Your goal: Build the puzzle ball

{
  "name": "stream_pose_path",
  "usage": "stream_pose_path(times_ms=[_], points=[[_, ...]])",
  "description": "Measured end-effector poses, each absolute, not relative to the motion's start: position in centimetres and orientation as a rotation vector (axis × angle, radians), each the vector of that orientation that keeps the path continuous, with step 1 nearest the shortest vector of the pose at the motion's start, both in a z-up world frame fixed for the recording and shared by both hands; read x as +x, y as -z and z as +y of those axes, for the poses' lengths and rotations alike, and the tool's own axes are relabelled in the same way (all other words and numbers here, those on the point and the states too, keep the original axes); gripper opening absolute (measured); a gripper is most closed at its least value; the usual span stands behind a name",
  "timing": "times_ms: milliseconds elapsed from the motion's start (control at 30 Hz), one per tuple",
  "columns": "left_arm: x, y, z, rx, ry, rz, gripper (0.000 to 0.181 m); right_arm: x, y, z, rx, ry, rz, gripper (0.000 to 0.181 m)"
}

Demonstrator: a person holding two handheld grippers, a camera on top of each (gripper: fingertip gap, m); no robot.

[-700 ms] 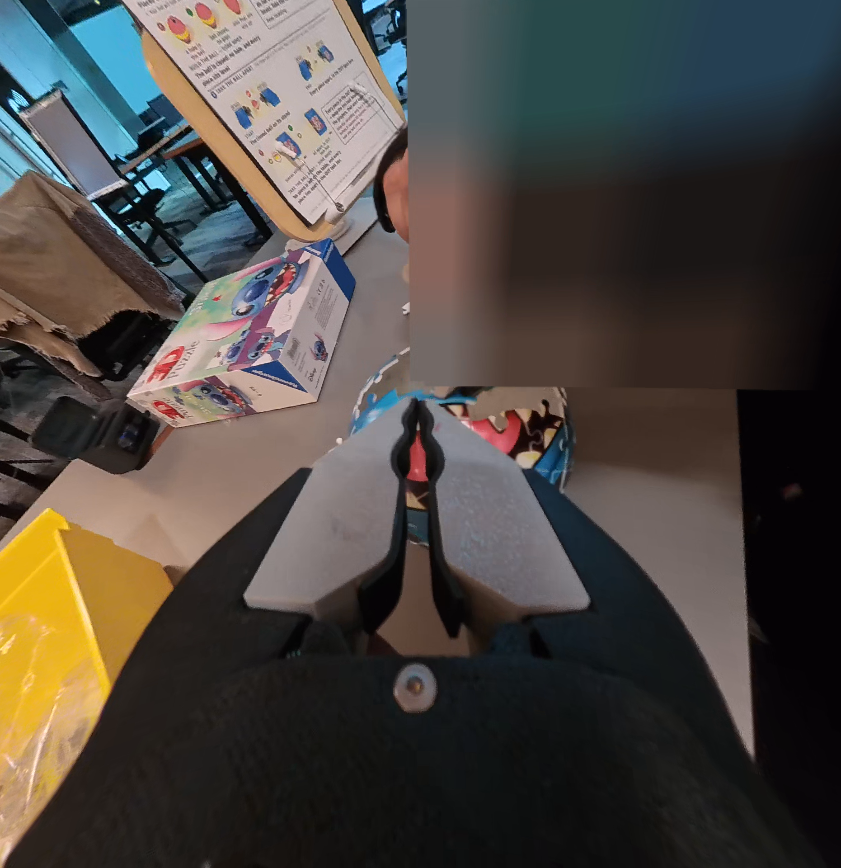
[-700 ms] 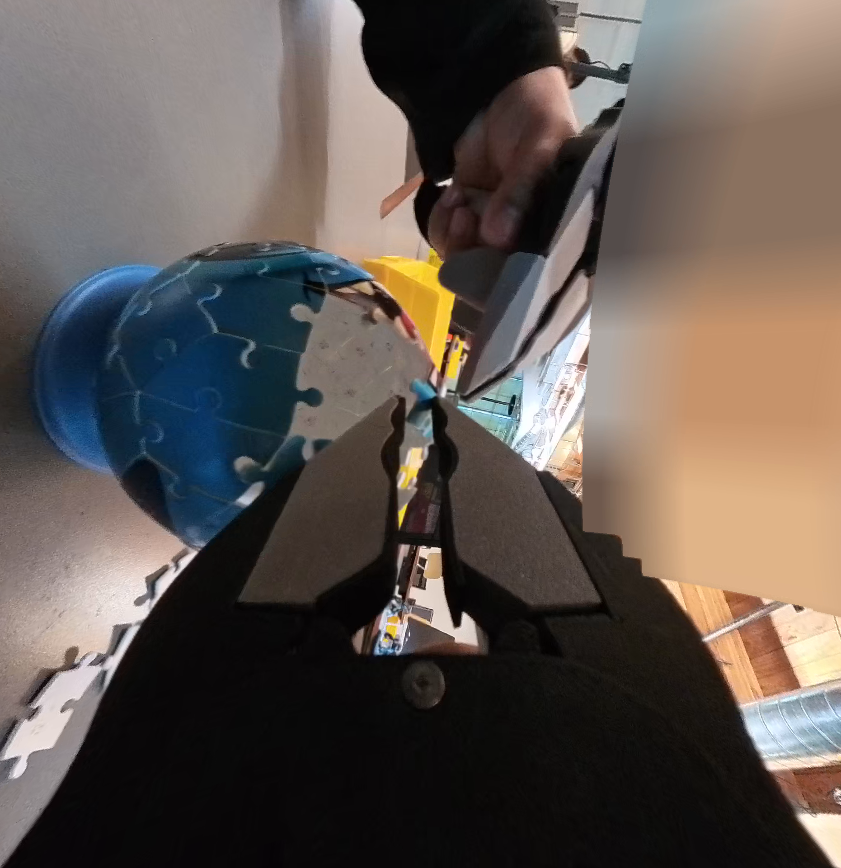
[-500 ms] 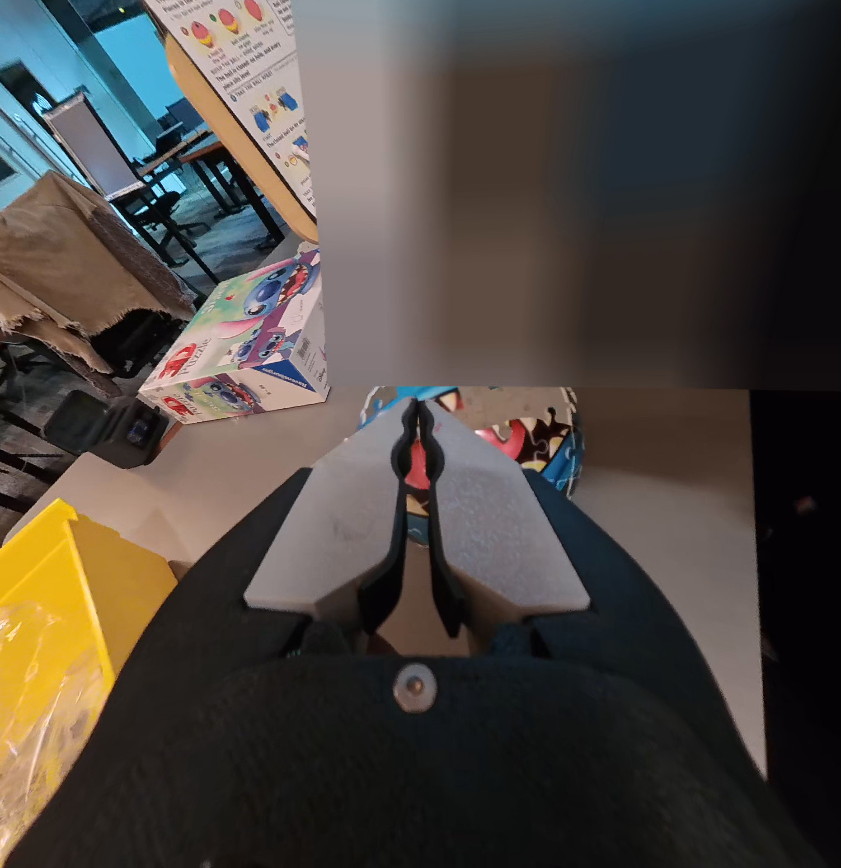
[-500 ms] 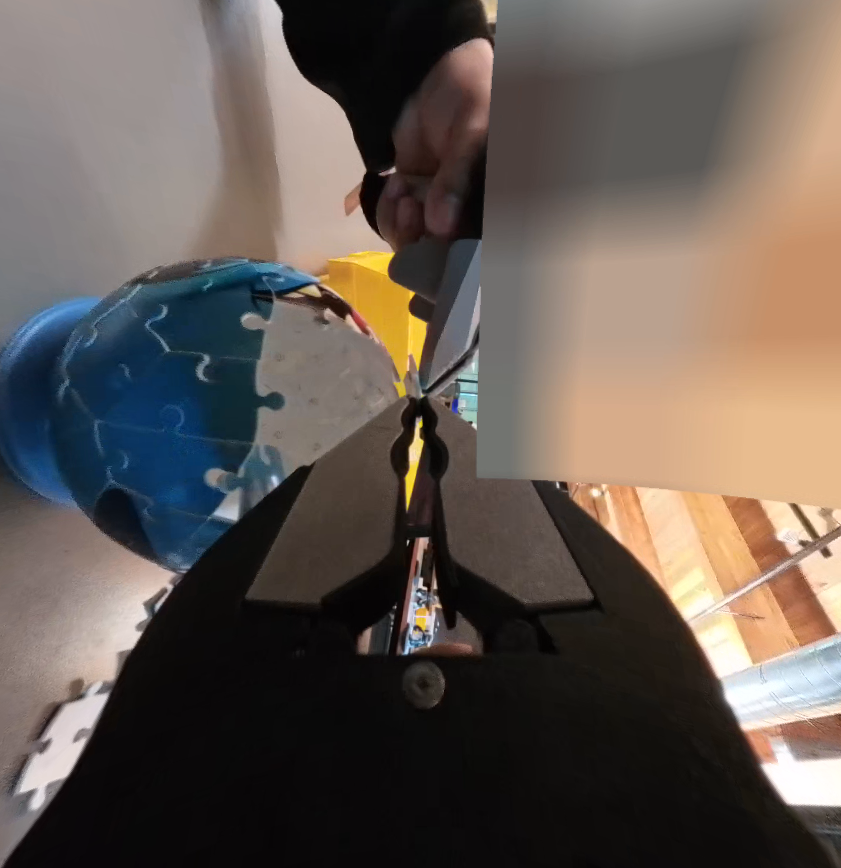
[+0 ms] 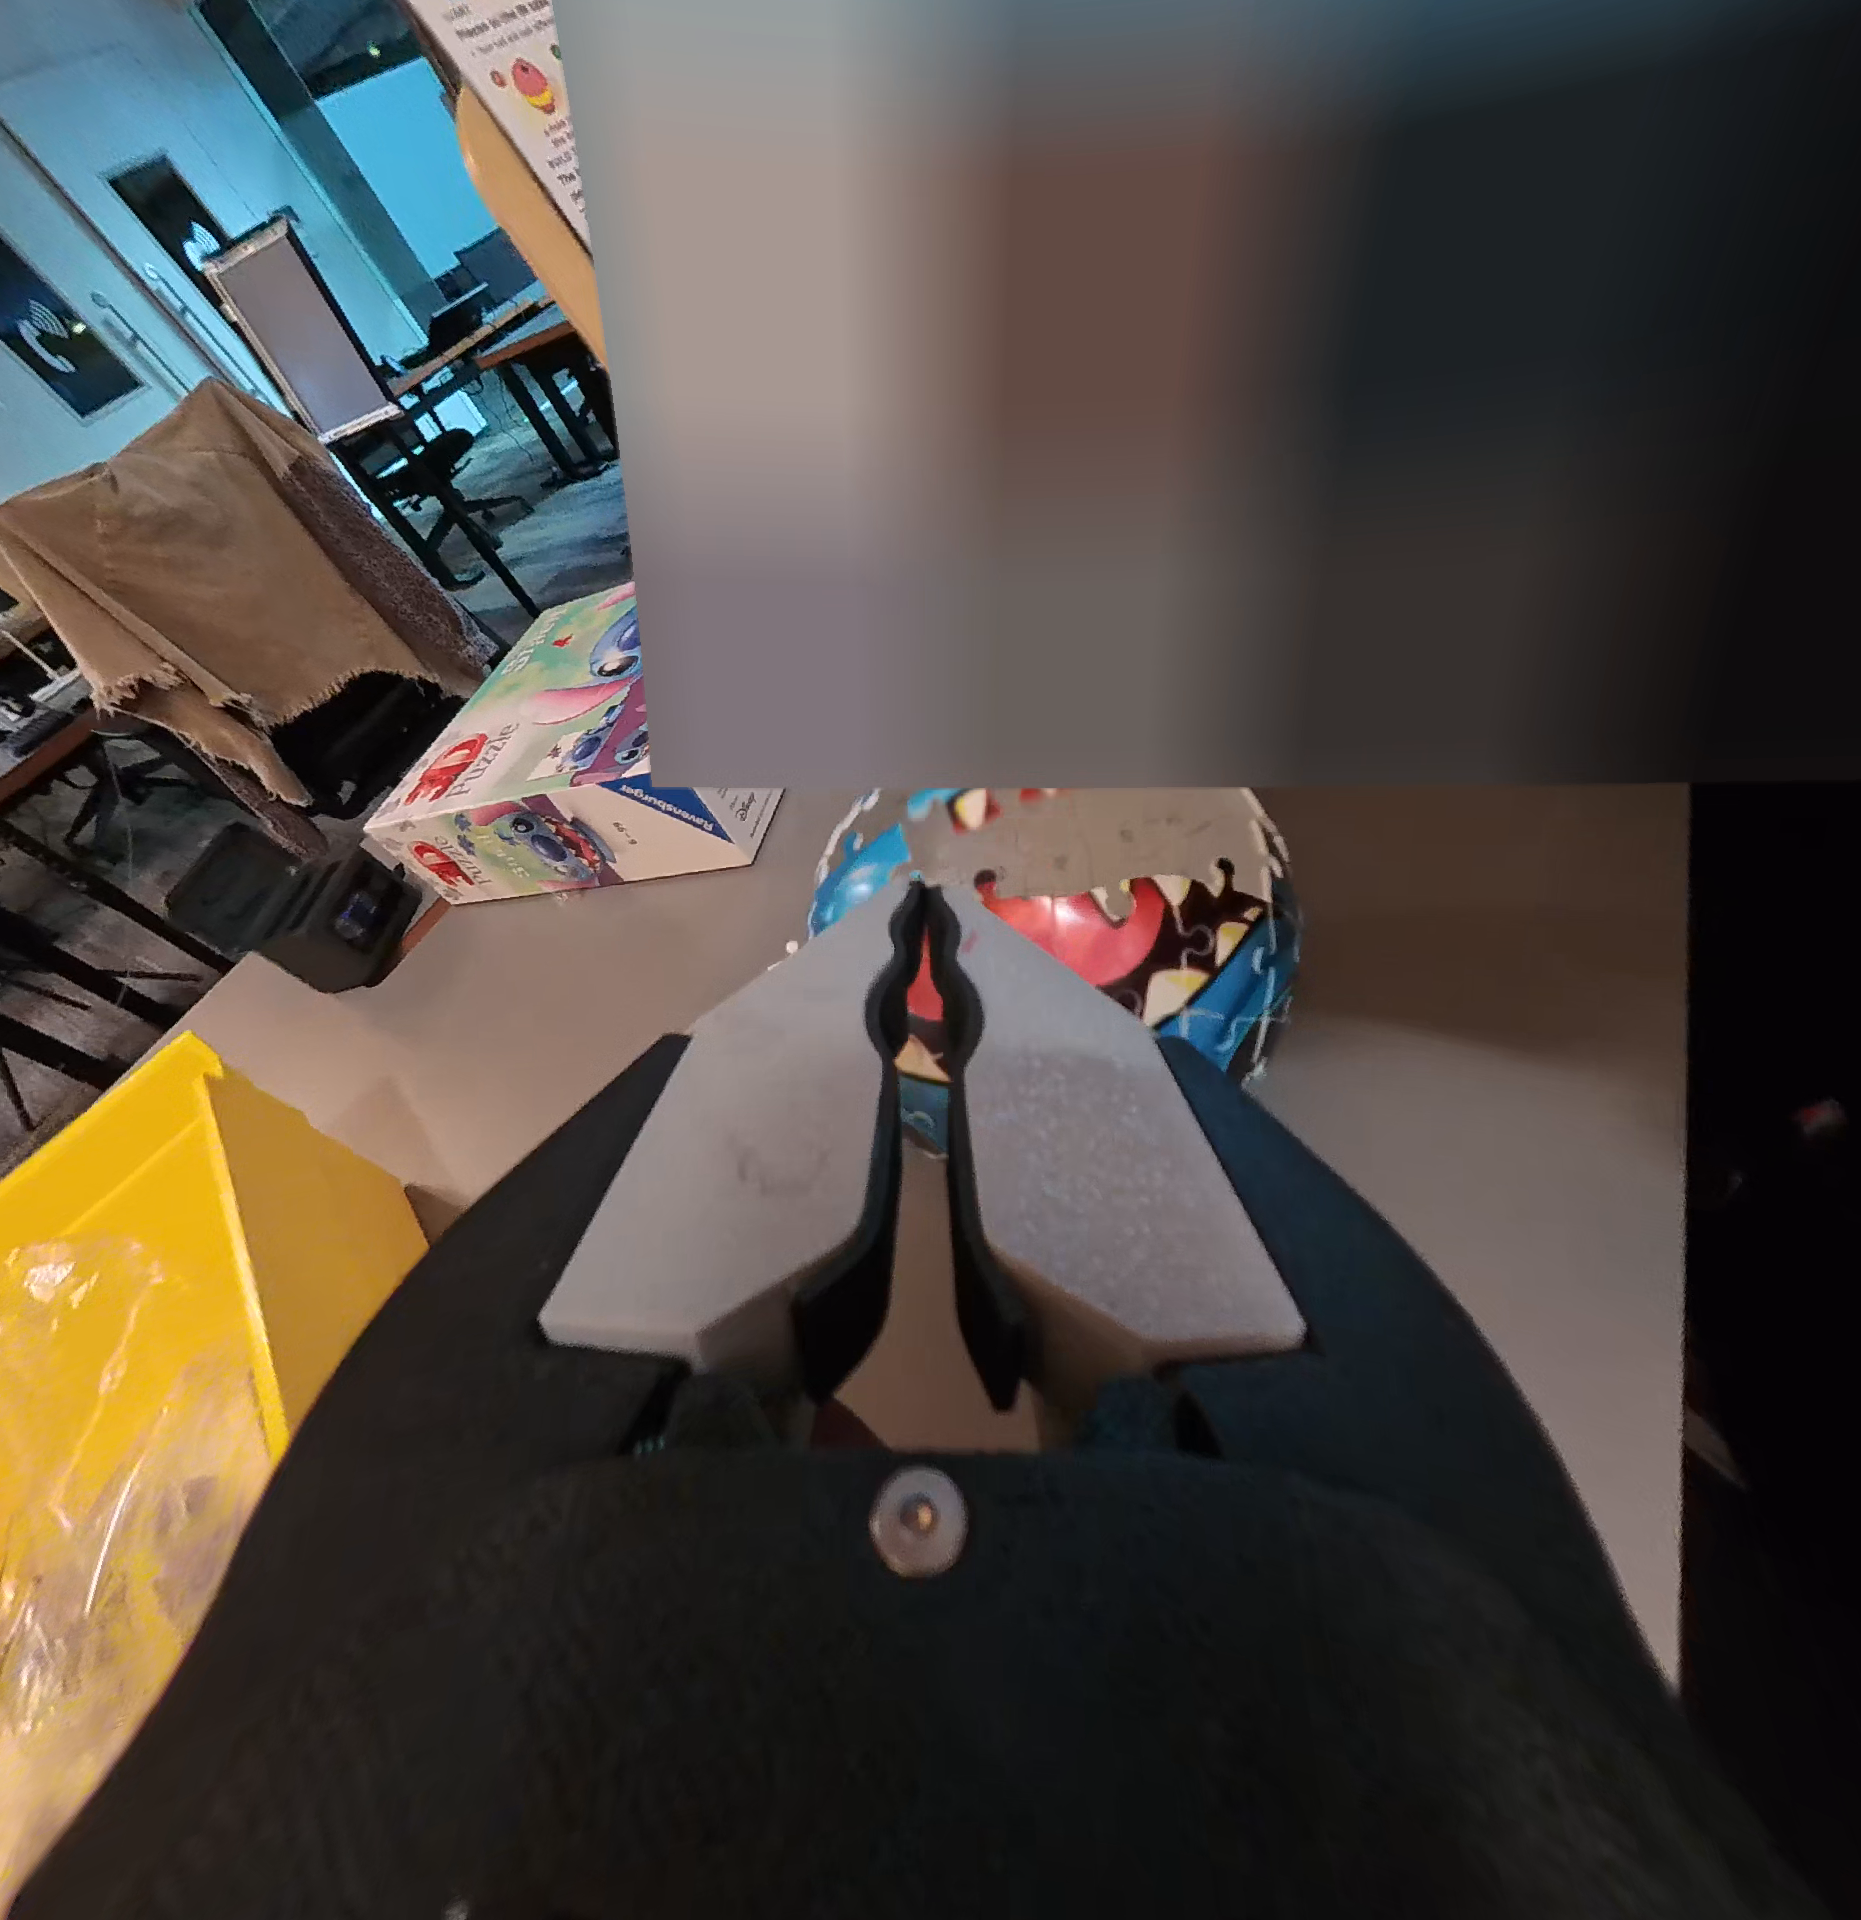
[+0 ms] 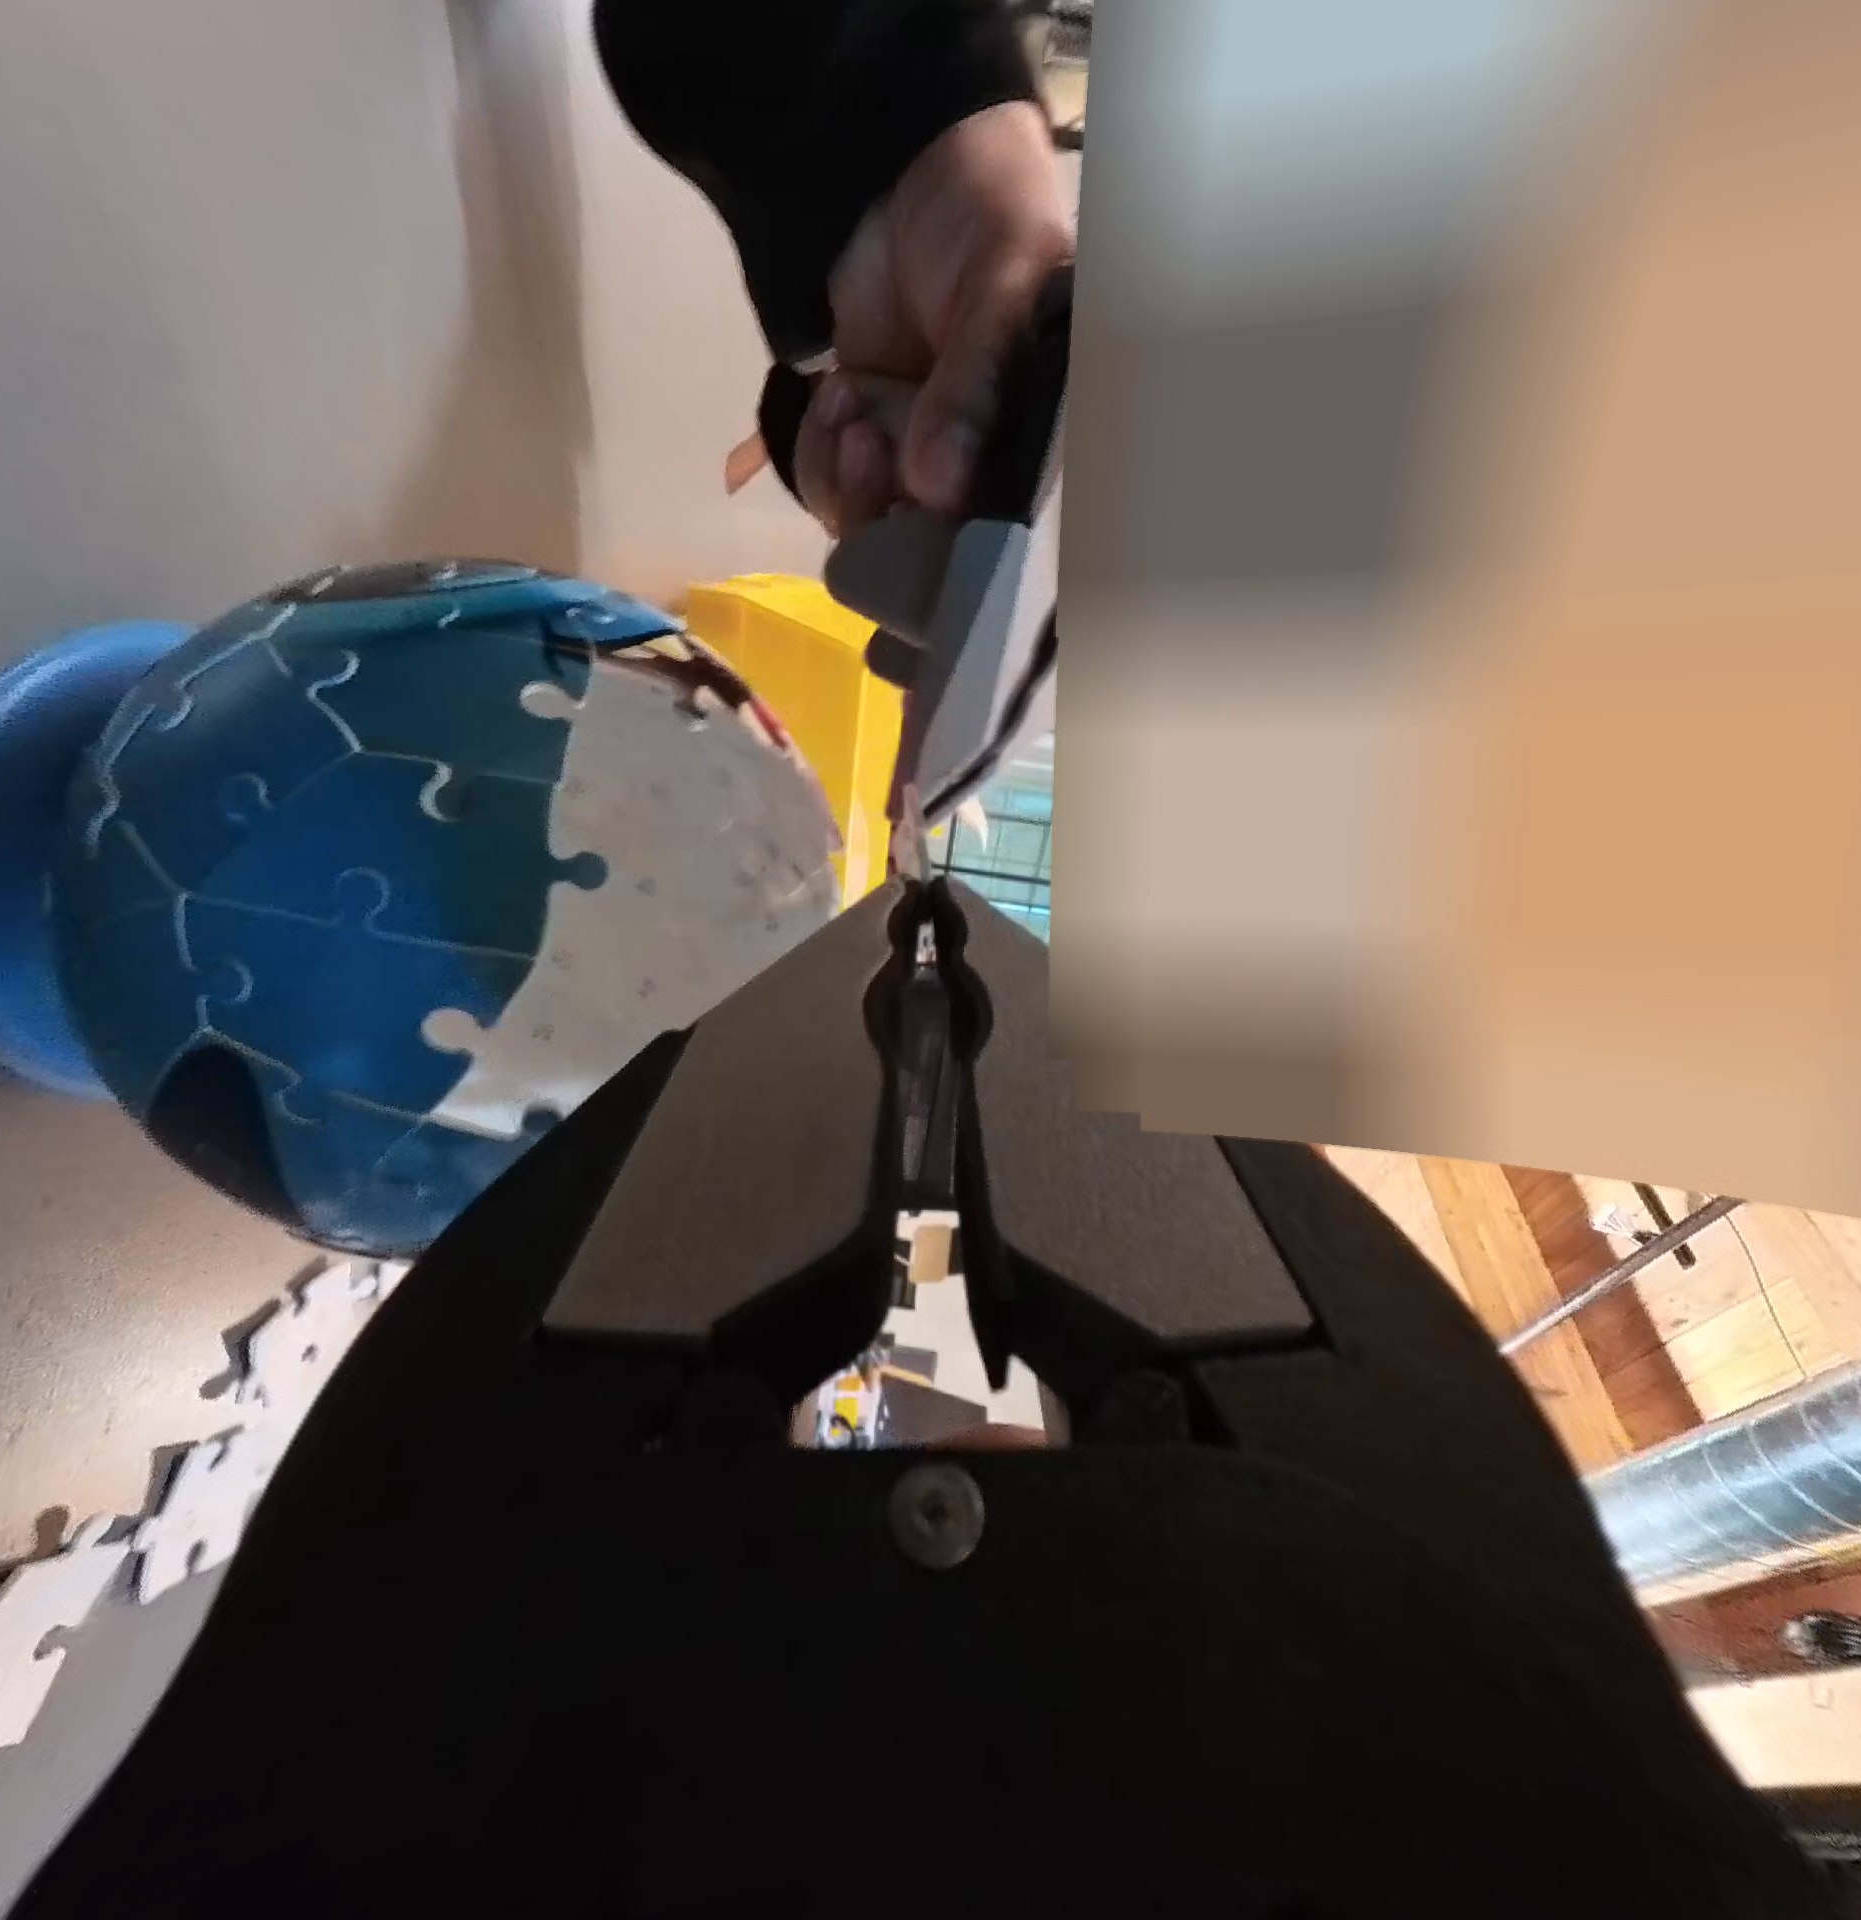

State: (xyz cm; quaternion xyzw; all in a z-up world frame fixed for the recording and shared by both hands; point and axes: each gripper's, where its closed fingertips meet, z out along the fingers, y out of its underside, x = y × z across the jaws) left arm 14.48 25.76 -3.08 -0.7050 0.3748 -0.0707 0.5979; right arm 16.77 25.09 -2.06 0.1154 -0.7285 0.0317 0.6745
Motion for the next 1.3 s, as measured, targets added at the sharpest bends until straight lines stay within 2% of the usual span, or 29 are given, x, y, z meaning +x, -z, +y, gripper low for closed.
stream_pose_path(times_ms=[100,233,300,367,400,433,467,500,533,567,667,700,767,800,900,1067,1167,1300], points=[[13.3,3.0,25.4,-1.634,0.176,0.794,0.000,17.5,-0.6,25.7,0.181,-0.151,-1.584,0.000],[11.1,4.0,23.6,-1.682,0.208,0.689,0.000,19.4,-3.9,30.5,-0.129,-0.314,-1.559,0.000],[11.1,5.8,22.1,-1.741,0.318,0.661,0.000,20.5,-1.5,33.5,-0.358,-0.444,-1.699,0.000],[12.0,7.0,21.0,-1.767,0.497,0.636,0.002,22.0,3.8,35.7,-0.630,-0.599,-1.911,0.000],[11.9,7.4,21.5,-1.789,0.535,0.598,0.034,22.8,6.7,36.6,-0.774,-0.667,-1.988,0.000],[11.6,8.1,22.1,-1.835,0.541,0.571,0.049,23.4,9.4,37.5,-0.910,-0.710,-2.040,0.000],[11.1,8.9,22.7,-1.885,0.543,0.547,0.053,24.0,11.6,38.4,-1.016,-0.730,-2.070,0.000],[10.8,9.6,22.9,-1.925,0.563,0.529,0.064,24.3,13.0,39.0,-1.083,-0.753,-2.072,0.000],[10.6,10.2,23.0,-1.950,0.585,0.512,0.074,24.5,13.9,39.4,-1.134,-0.764,-2.072,0.023],[10.3,10.5,23.0,-1.962,0.595,0.489,0.076,24.5,14.2,40.2,-1.180,-0.728,-2.066,0.043],[10.9,10.9,22.3,-1.934,0.626,0.449,0.082,24.1,10.5,39.4,-1.159,-0.880,-1.953,0.047],[11.5,11.2,21.8,-1.932,0.636,0.449,0.085,23.9,8.6,38.2,-1.157,-1.030,-1.896,0.054],[12.7,11.1,21.2,-1.929,0.634,0.453,0.096,24.1,6.2,34.6,-1.175,-1.355,-1.894,0.080],[13.3,10.9,21.2,-1.919,0.612,0.448,0.096,24.0,6.3,33.1,-1.195,-1.428,-1.943,0.092],[14.8,11.4,21.7,-1.983,0.553,0.484,0.102,22.5,8.2,31.4,-1.216,-1.345,-2.034,0.104],[15.2,12.3,24.0,-2.075,0.460,0.472,0.105,20.0,9.8,29.9,-1.222,-1.395,-2.081,0.100],[15.5,11.8,24.3,-2.060,0.501,0.469,0.089,19.3,9.3,29.1,-1.224,-1.541,-2.068,0.102],[14.3,12.1,24.9,-2.016,0.172,0.628,0.088,18.5,8.6,29.2,-0.976,-1.411,-2.010,0.099]])
